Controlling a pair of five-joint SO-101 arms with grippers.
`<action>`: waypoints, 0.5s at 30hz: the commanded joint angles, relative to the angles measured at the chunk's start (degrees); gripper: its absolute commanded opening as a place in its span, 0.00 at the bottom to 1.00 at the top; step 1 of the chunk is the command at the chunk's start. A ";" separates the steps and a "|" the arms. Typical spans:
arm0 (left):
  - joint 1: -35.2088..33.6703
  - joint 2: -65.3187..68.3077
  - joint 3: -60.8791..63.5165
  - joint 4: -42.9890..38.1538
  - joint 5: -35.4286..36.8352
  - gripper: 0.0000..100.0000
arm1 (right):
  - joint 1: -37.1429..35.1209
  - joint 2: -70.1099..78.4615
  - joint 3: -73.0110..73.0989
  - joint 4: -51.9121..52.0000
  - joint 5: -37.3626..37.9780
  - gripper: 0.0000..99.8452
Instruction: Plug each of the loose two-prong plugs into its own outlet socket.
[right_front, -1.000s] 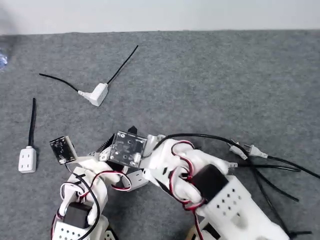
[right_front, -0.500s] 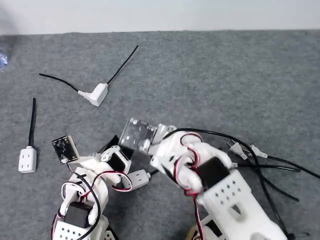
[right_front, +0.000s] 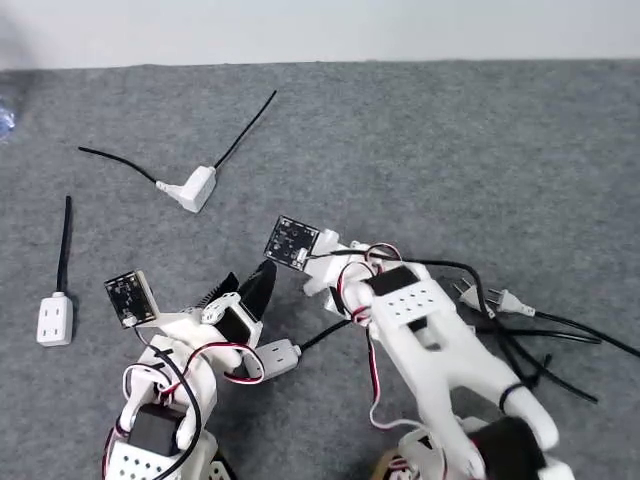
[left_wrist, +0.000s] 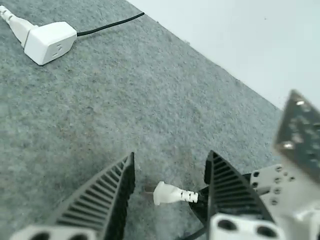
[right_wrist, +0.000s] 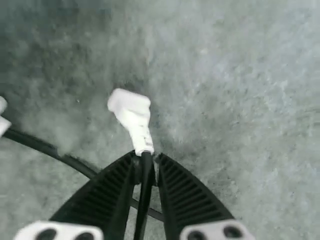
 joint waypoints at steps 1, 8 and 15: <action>-0.18 -0.62 -0.48 0.26 0.53 0.22 | 2.07 1.01 -0.44 -1.36 0.97 0.01; -0.18 -0.62 -0.48 1.41 0.53 0.22 | 2.59 1.01 -0.53 8.66 0.97 0.22; -0.18 -0.62 -0.48 1.41 0.53 0.22 | -1.54 0.92 -3.60 16.31 1.05 0.30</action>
